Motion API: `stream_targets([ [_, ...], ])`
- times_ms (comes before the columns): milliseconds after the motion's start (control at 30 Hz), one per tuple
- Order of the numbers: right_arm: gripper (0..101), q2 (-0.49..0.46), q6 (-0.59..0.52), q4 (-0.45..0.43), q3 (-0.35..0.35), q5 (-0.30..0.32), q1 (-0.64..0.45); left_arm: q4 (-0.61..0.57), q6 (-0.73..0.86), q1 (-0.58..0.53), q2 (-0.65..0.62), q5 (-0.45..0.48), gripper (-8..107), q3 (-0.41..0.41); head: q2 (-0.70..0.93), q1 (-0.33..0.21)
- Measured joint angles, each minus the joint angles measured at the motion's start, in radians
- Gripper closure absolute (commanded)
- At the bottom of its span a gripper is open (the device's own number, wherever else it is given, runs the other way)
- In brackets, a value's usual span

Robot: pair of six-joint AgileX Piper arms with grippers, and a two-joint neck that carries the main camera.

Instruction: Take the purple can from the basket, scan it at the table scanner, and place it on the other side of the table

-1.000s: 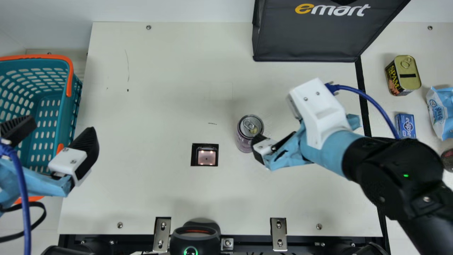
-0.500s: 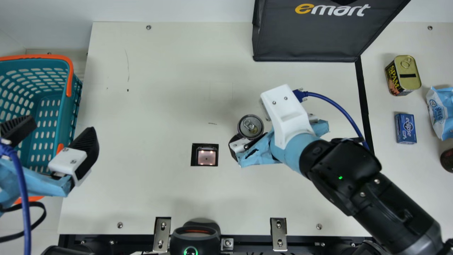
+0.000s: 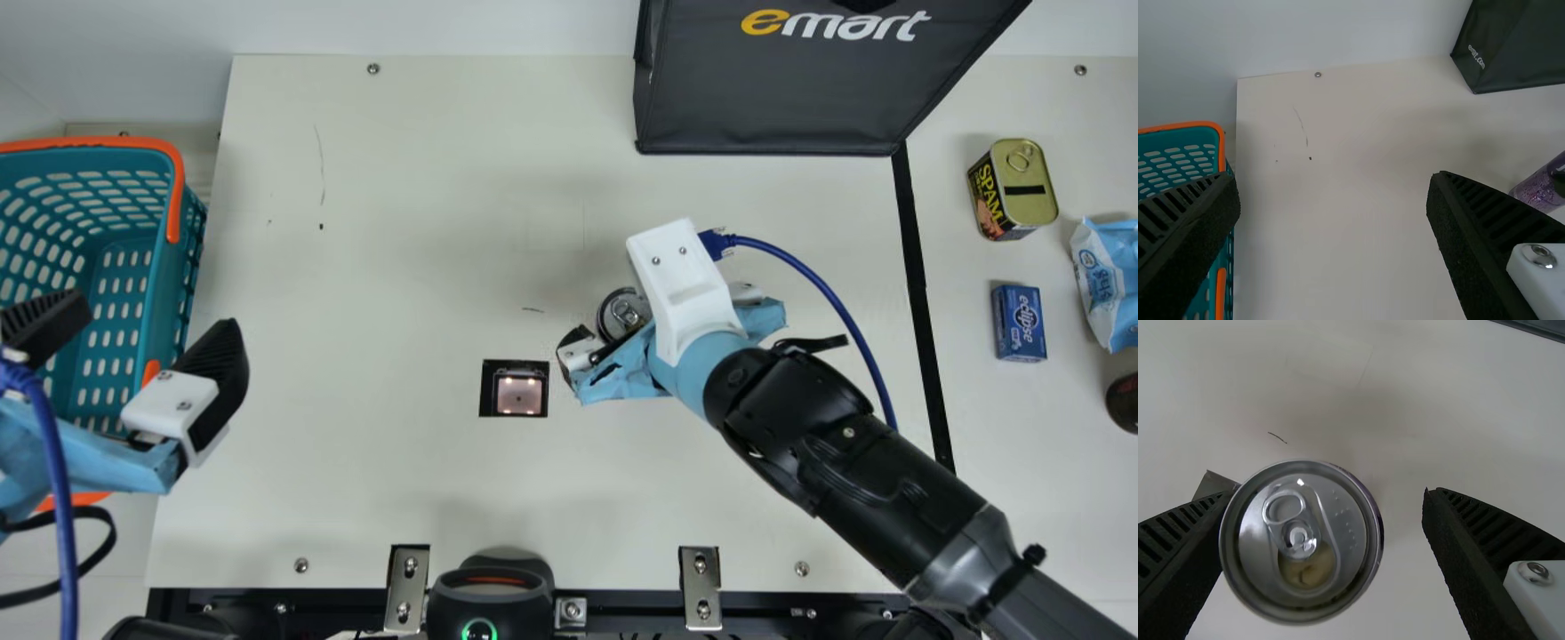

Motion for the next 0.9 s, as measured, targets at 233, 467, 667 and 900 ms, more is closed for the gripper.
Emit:
stream_targets([
  [233,20,0.038,0.02,-0.028,0.007,-0.05,0.002,0.0,0.0,0.0,0.0,0.0,9,0.0,0.0,-0.002],
  [467,67,0.052,0.046,-0.055,-0.002,-0.043,0.015,0.0,0.0,0.0,0.0,0.0,9,0.0,0.0,-0.002],
  [667,101,0.04,0.074,-0.087,-0.035,-0.004,0.03,0.0,0.0,0.0,0.0,0.0,9,0.0,0.0,-0.002],
  [900,101,0.012,0.097,-0.109,-0.101,0.073,0.052,0.0,0.0,0.0,0.0,0.0,9,0.0,-0.002,-0.002],
])
